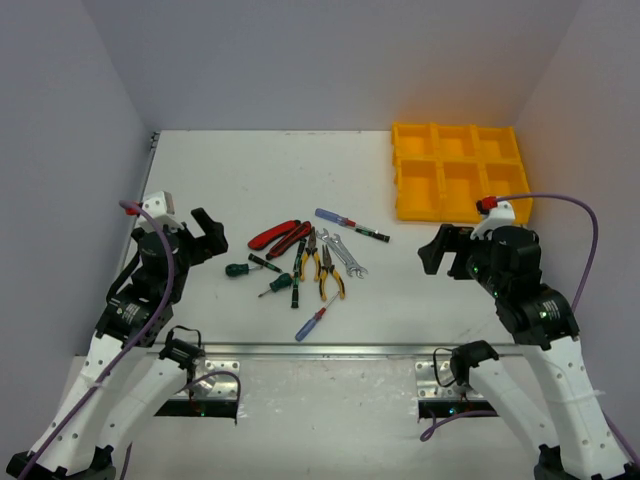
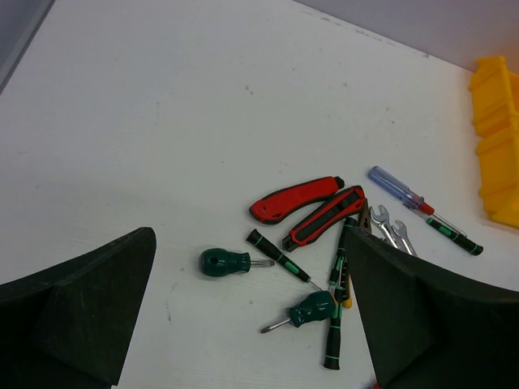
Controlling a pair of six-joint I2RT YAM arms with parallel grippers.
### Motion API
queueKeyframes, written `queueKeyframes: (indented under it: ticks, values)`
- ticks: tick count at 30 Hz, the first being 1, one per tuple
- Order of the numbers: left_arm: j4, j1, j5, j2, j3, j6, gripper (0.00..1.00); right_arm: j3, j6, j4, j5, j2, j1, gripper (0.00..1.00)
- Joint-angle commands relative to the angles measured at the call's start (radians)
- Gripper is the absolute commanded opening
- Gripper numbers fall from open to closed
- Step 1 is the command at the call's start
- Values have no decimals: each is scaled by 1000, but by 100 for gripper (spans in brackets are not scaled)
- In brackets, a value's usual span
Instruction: Sort the tools into containers
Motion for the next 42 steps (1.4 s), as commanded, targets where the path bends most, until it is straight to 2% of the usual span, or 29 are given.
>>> queueKeyframes:
  ticks: [1,5,8,11,13,16,19,21,23,25,34,42]
  values:
    - [35,-8,0,1,9,-3,100,-25,20,120,-4,-10,-4,99]
    - [35,-8,2,4,7,-3,100,-72,29,247,-121,38,-4,99]
    - [33,-8,0,1,7,-3,100,-67,2,329,-192,167,-4,99]
    - [33,-8,1,4,6,-3,100,-18,-101,376,-221,377,-1,99]
    - [32,-8,-2,5,7,-3,100,76,-182,345,-190,552,10,99]
    - [28,-8,-10,1,6,-6,100,176,-273,327,-164,718,49,99]
    - [30,-9,-12,-7,4,-8,100,351,-406,300,-174,944,123,98]
    - [31,-8,-8,-4,4,-8,100,465,-455,271,-195,1077,145,91]
    - [31,-8,-2,0,6,-7,100,647,-502,180,-179,1249,156,78]
    - [30,-8,-3,1,6,-6,100,776,-532,127,-169,1361,168,73]
    - [34,-8,1,-3,4,-8,100,1144,-656,30,-178,1678,249,63]
    - [42,-8,21,-6,2,-2,100,1129,-674,67,-208,1753,264,55]
